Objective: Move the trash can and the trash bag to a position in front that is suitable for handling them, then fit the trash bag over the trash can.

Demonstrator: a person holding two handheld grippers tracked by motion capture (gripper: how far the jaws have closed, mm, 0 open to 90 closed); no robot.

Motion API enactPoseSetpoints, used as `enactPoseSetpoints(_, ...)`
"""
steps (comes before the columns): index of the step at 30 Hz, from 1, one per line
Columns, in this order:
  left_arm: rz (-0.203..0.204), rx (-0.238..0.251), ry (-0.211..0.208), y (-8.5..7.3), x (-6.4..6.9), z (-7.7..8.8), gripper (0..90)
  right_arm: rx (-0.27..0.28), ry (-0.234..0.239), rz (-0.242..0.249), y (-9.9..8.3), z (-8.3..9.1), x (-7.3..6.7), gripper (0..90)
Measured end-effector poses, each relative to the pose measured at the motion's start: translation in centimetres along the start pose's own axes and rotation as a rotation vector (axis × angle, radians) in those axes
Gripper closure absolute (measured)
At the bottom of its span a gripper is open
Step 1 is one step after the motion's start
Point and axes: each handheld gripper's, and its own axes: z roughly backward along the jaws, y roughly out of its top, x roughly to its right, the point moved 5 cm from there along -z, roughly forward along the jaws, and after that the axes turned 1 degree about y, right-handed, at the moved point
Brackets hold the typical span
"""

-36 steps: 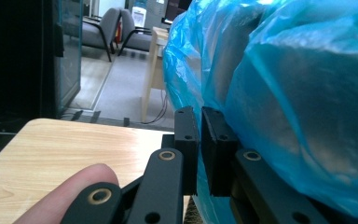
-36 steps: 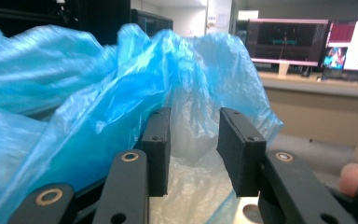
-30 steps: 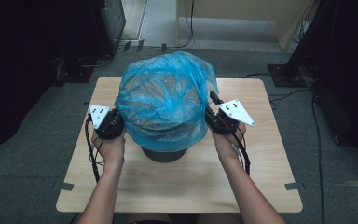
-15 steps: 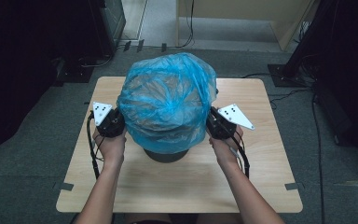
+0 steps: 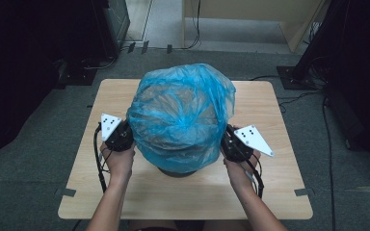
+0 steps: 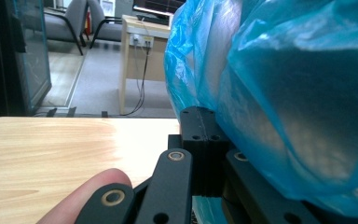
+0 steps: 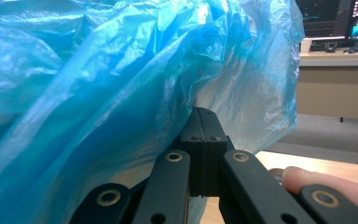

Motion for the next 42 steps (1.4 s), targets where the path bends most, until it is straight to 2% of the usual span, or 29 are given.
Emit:
enactPoseSetpoints(8,0.005,0.012,-0.036,-0.7,1.9,1.4,90.0,0.003,-0.019,0.013,0.0,3.4,0.0,90.0)
enactPoseSetpoints(11,-0.023,0.011,-0.038,-0.8,2.3,1.5,90.0,0.006,0.008,0.031,-0.1,4.4,0.3,90.0)
enactPoseSetpoints(13,-0.019,0.011,-0.012,-0.6,1.8,1.6,88.3,0.022,0.022,0.054,0.0,5.2,0.9,82.8)
enactPoseSetpoints(15,0.01,0.015,0.016,-0.3,0.9,1.8,81.3,0.041,0.019,0.049,0.3,6.2,1.8,81.3)
enactPoseSetpoints(18,0.056,0.0,0.026,0.2,-0.3,2.1,64.9,0.061,0.046,0.01,1.1,7.5,3.3,78.7)
enactPoseSetpoints(20,0.078,0.005,0.016,0.5,-0.6,2.4,55.8,0.075,0.047,0.001,1.6,8.2,4.2,77.8)
enactPoseSetpoints(23,0.097,0.024,-0.013,0.9,-0.9,3.4,46.9,0.101,0.031,-0.002,2.2,8.9,5.1,76.5)
enactPoseSetpoints(29,0.134,0.057,-0.041,1.8,-2.3,5.2,37.6,0.134,-0.001,-0.013,3.4,9.2,6.2,75.6)
enactPoseSetpoints(32,0.155,0.061,-0.061,2.6,-3.0,6.2,29.6,0.147,-0.005,-0.009,4.0,9.1,6.2,74.6)
enactPoseSetpoints(35,0.155,0.102,-0.081,3.5,-3.4,7.8,26.4,0.155,-0.013,0.008,4.3,8.8,5.9,74.0)
enactPoseSetpoints(39,0.125,0.135,-0.102,4.7,-2.8,9.7,21.5,0.157,-0.017,0.012,4.7,8.3,5.9,72.7)
enactPoseSetpoints(42,0.1,0.155,-0.127,5.1,-1.6,10.9,21.5,0.154,-0.023,0.014,5.0,7.8,5.8,72.3)
